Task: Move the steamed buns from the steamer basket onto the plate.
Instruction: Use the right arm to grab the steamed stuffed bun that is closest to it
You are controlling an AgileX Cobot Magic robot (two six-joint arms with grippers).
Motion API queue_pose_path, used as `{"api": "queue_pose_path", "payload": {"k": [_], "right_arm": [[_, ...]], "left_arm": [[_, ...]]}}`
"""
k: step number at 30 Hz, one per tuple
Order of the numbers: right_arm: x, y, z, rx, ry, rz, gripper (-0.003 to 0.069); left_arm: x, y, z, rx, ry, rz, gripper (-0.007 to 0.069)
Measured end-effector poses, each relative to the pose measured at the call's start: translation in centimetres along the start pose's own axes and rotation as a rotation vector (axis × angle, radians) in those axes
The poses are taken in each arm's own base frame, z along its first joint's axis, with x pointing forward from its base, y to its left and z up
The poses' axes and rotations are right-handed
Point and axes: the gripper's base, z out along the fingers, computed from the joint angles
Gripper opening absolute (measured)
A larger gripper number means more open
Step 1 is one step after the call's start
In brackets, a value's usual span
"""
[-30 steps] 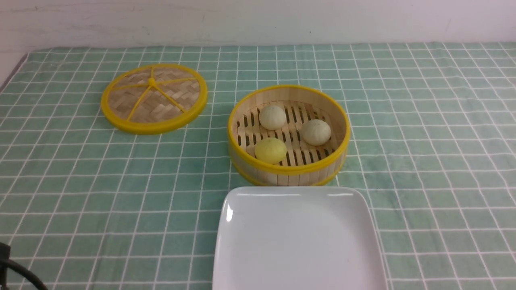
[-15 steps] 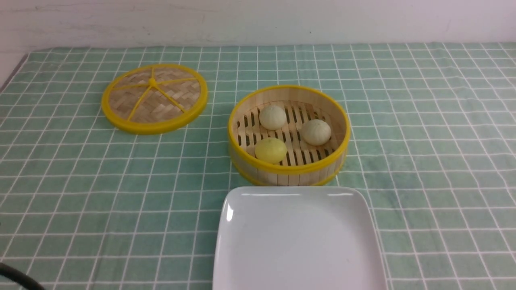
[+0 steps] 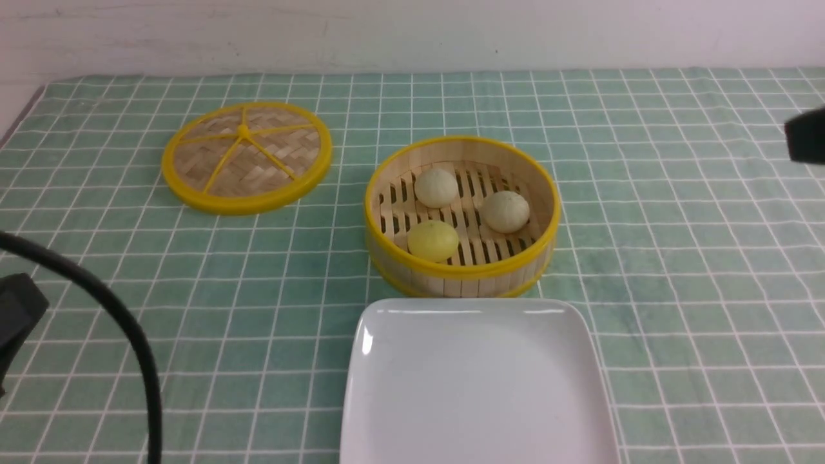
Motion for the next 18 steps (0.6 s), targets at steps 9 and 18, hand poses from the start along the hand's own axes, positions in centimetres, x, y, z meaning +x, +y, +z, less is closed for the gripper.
{"api": "queue_pose_path", "payload": {"k": [9,18], "right_arm": [[-4.9,-5.1,7.3,-0.093,0.19,0.002,0.0422],[-6.8,-9.0,14.4,-0.114,0.254,-0.005,0.0422]], "left_arm": [[0.4,-0.3,2.5,0.095,0.205,-0.084,0.0433],[0.6,0.0,3.7,0.127,0.268,0.018,0.0433]]}}
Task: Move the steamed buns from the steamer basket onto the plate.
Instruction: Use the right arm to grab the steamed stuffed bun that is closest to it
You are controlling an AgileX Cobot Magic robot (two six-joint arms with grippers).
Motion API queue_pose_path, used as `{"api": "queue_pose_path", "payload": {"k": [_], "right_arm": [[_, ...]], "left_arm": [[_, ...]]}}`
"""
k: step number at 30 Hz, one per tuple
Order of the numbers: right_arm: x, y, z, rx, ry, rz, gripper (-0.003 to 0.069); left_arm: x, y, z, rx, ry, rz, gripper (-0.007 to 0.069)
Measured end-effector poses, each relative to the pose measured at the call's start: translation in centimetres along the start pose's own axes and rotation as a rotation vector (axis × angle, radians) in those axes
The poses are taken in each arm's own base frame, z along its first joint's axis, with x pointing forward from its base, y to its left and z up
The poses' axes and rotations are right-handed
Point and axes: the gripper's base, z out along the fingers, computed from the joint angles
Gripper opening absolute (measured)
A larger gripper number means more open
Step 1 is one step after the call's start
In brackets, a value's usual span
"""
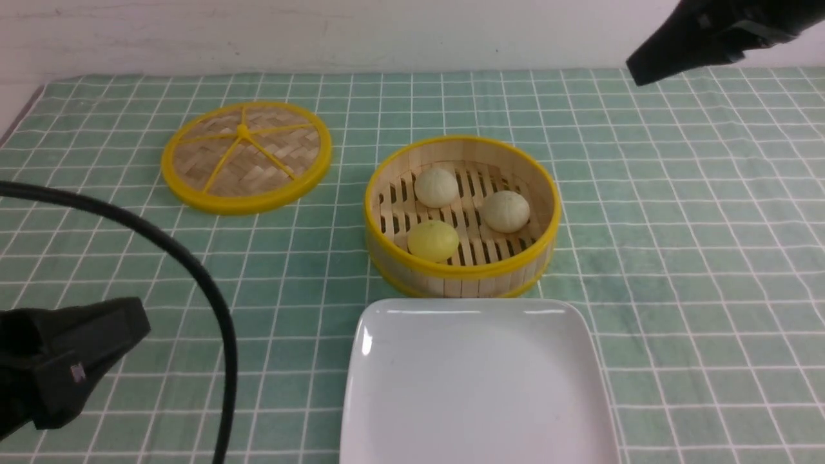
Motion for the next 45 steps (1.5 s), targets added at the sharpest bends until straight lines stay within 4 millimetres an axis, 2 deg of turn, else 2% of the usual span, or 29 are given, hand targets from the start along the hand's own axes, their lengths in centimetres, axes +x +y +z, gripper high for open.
{"api": "queue_pose_path", "payload": {"k": [2,3,6,8,10,11,13,14,17,26,27,33,38,45], "right_arm": [[-0.2,-0.4,2.2,-0.013,0.044,-0.01,0.0422],[-0.2,-0.4,2.4,-0.016,0.047,-0.011,0.0422],[0.0,-0.3,6.4,-0.042,0.135,-0.037,0.0422],[0.1,-0.2,7.6,-0.04,0.167,-0.054,0.0422],[0.2,-0.3,10.1,-0.016,0.235,-0.094,0.0422],[0.3,-0.4,10.3,-0.008,0.243,-0.099,0.0422],[0.3,-0.7,12.5,0.033,0.297,-0.121,0.0422],[0.3,-0.8,12.6,0.037,0.3,-0.12,0.0422],[-0.1,-1.2,14.6,0.079,0.328,-0.12,0.0422],[-2.0,-2.7,18.2,0.13,0.288,-0.135,0.0422],[-2.1,-2.7,18.3,0.131,0.287,-0.135,0.0422],[-0.8,-4.4,22.1,0.127,0.334,-0.119,0.0419],[-0.2,-4.8,23.1,0.122,0.355,-0.112,0.0385],[-0.2,-4.8,23.0,0.122,0.354,-0.112,0.0344]], "left_arm": [[0.0,0.0,0.1,0.003,0.003,0.019,0.0433],[0.0,0.0,0.1,0.003,0.003,0.021,0.0433],[0.0,0.0,0.1,0.008,0.002,0.029,0.0433],[0.0,0.0,0.1,0.008,0.002,0.03,0.0433],[0.0,0.0,0.1,0.009,0.004,0.03,0.0433],[0.0,0.0,0.1,0.009,0.005,0.031,0.0433],[0.1,-0.1,0.1,0.014,0.015,0.031,0.0433],[0.1,-0.1,0.1,0.015,0.017,0.031,0.0433],[0.1,-0.1,0.1,0.018,0.022,0.031,0.0433],[0.3,-0.3,0.1,0.041,0.037,0.02,0.0433],[0.3,-0.3,0.1,0.041,0.037,0.02,0.0432],[0.3,-0.4,0.1,0.043,0.039,0.019,0.0431],[0.3,-0.4,0.1,0.043,0.039,0.019,0.0431],[0.3,-0.4,0.1,0.043,0.039,0.019,0.0431]]}}
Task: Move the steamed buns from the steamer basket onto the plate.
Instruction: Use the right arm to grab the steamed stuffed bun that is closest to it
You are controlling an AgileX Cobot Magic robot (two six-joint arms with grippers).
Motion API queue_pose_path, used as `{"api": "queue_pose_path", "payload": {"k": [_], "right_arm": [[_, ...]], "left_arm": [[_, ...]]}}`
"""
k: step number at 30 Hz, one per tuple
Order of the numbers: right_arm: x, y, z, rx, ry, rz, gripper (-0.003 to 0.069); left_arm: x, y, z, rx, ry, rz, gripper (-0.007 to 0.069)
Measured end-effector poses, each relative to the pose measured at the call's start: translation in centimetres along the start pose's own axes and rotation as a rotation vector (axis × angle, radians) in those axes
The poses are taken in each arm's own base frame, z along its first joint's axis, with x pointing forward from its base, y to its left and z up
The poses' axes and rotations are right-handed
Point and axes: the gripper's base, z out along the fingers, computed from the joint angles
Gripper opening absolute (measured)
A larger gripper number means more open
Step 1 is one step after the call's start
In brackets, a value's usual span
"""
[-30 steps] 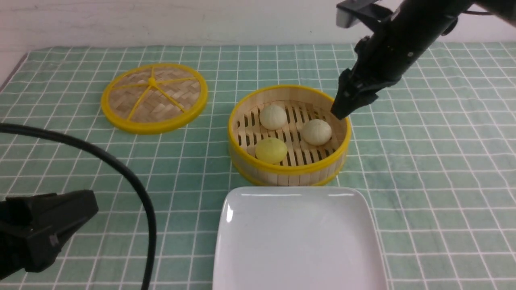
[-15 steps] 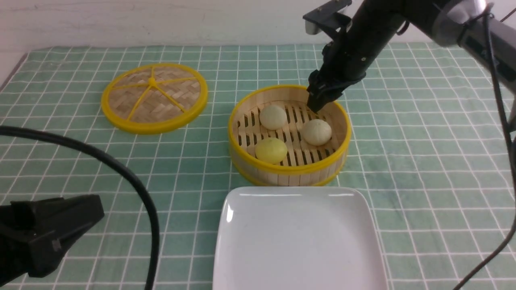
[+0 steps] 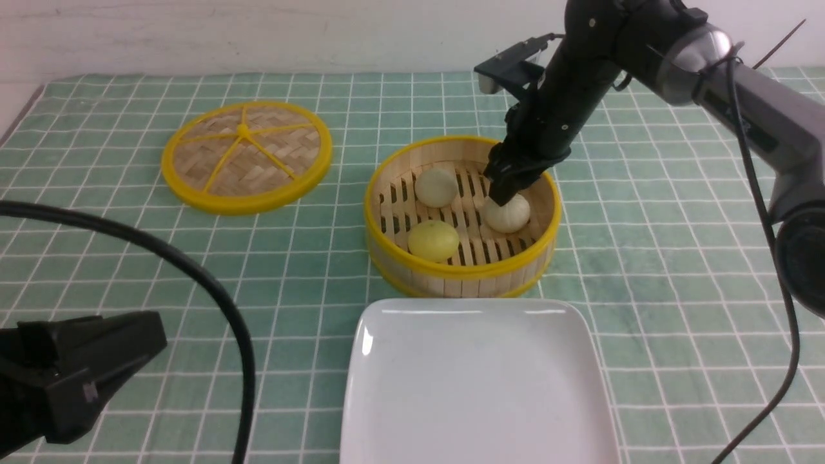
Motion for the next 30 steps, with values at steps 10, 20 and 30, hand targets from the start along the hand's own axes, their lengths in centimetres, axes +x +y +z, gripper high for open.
{"api": "queue_pose_path", "payload": {"k": [10,20,30], "right_arm": [[-0.05,0.04,-0.05,-0.004,-0.004,0.05,0.0336],[-0.06,0.16,0.02,-0.018,-0.006,0.104,0.0334],[-0.04,0.15,0.06,-0.018,-0.006,0.117,0.0333]], "left_arm": [[-0.12,0.06,0.0,-0.007,-0.013,0.0,0.0424],[-0.16,0.08,0.0,-0.009,-0.017,0.0,0.0422],[-0.16,0.08,0.0,-0.009,-0.017,0.0,0.0422]]}}
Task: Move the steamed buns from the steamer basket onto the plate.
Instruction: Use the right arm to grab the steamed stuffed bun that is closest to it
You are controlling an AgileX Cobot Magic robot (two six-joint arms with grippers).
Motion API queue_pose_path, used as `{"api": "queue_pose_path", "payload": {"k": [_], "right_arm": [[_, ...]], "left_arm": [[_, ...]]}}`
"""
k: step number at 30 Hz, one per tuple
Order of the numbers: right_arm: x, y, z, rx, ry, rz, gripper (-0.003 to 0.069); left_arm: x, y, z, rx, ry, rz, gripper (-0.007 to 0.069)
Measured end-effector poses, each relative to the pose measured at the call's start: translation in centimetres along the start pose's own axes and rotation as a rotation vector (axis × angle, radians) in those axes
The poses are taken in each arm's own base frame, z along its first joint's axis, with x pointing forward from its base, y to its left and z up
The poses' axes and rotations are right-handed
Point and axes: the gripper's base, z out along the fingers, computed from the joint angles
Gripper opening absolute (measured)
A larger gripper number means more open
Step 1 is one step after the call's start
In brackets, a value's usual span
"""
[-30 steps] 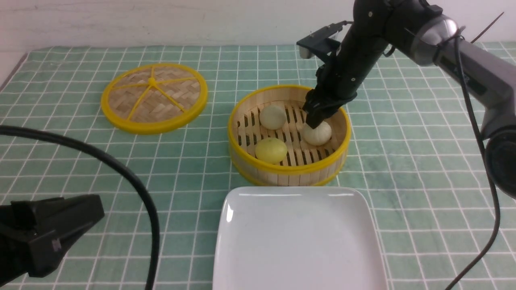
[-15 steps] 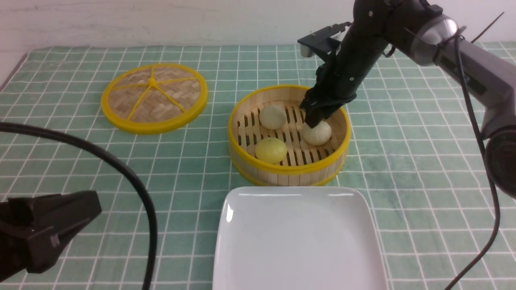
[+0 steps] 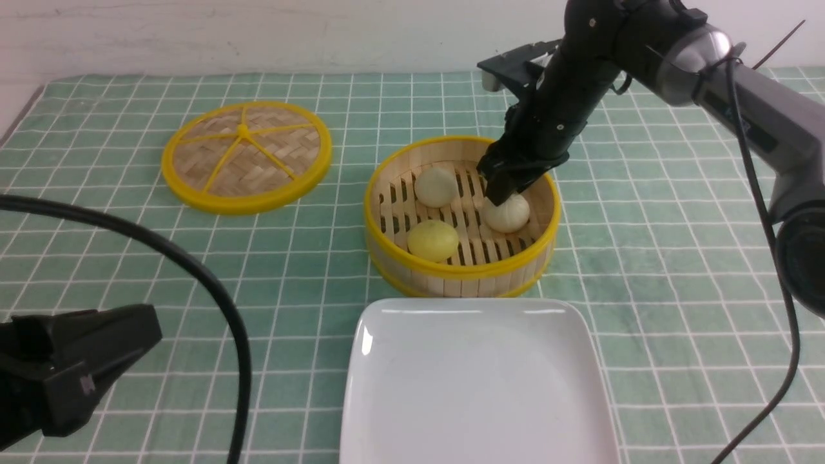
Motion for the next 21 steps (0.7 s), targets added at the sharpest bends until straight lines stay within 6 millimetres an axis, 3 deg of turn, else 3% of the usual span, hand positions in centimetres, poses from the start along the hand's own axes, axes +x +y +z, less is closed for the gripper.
{"api": "queue_pose_path", "payload": {"k": [7,16,21], "right_arm": [[0.0,0.0,0.0,0.001,0.0,0.011,0.0326],[0.1,-0.1,0.3,0.002,0.008,0.014,0.0175],[0.3,-0.4,1.4,0.006,0.029,0.017,0.0192]], "left_arm": [[0.0,0.0,0.0,-0.003,-0.005,0.0,0.0422],[-0.2,0.1,0.0,-0.011,-0.021,0.0,0.0422],[-0.2,0.1,0.0,-0.011,-0.023,-0.001,0.0421]]}}
